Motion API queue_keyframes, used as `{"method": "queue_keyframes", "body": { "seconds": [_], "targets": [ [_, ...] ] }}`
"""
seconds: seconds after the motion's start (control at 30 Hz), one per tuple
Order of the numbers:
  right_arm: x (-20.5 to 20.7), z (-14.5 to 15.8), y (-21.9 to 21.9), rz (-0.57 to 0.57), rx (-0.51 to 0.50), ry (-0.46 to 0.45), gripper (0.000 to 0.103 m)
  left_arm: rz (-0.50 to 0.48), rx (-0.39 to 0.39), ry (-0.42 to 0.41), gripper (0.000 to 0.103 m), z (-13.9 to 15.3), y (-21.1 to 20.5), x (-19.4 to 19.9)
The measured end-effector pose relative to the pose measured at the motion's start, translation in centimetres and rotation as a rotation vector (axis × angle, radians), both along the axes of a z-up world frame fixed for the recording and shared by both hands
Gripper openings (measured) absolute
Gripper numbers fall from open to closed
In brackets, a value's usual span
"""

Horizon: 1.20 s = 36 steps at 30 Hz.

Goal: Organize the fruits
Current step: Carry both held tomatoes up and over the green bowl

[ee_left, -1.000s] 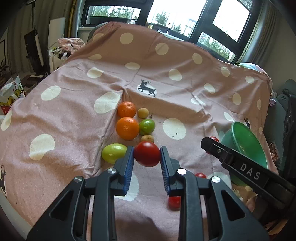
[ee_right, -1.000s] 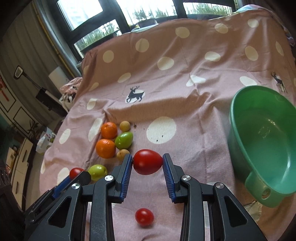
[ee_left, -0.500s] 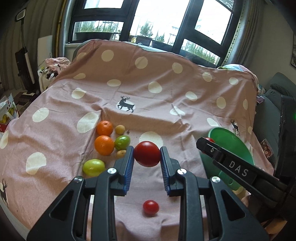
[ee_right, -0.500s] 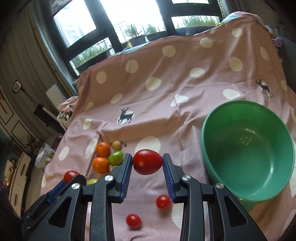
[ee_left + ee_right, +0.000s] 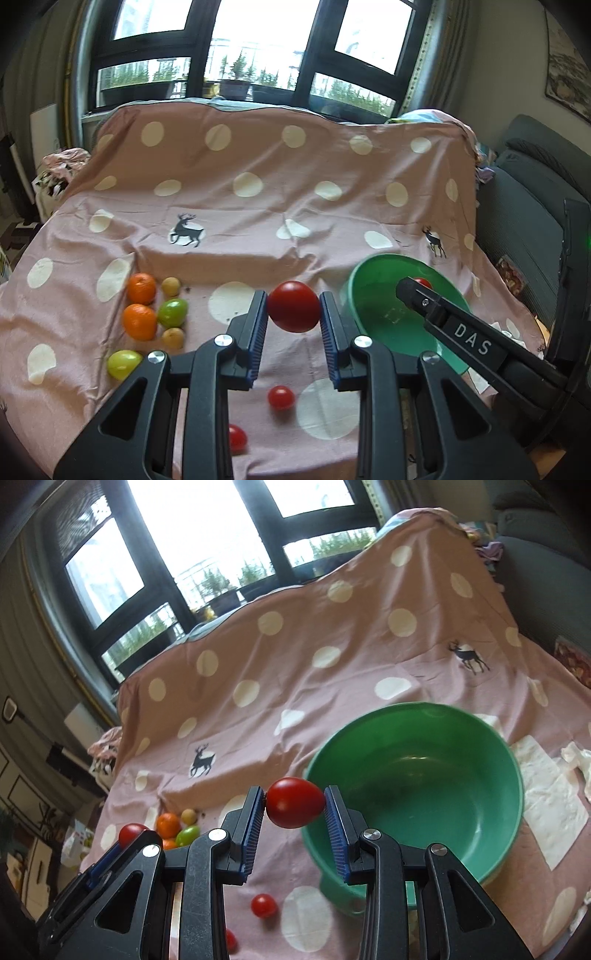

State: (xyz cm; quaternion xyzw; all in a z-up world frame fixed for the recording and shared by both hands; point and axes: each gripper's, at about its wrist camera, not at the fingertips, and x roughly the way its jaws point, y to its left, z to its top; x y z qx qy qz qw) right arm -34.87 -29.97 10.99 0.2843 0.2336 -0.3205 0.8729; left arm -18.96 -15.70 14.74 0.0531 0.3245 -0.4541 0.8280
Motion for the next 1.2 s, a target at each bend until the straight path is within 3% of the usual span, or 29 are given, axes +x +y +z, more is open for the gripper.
{"method": "queue_keyframes", "body": {
  "seconds": [0.53, 1.2],
  "targets": [
    [-4.7, -1.3, -4.5, -0.188, 0.065, 0.009, 0.036, -0.183, 0.037, 0.023, 0.028, -1.3, -6.6, -3.0],
    [-6.8, -3.4, -7.0, -0.278, 0.137, 0.051, 0.036, -0.325, 0.083, 0.124, 0.028, -3.9, -10.9, -3.9]
  ]
}}
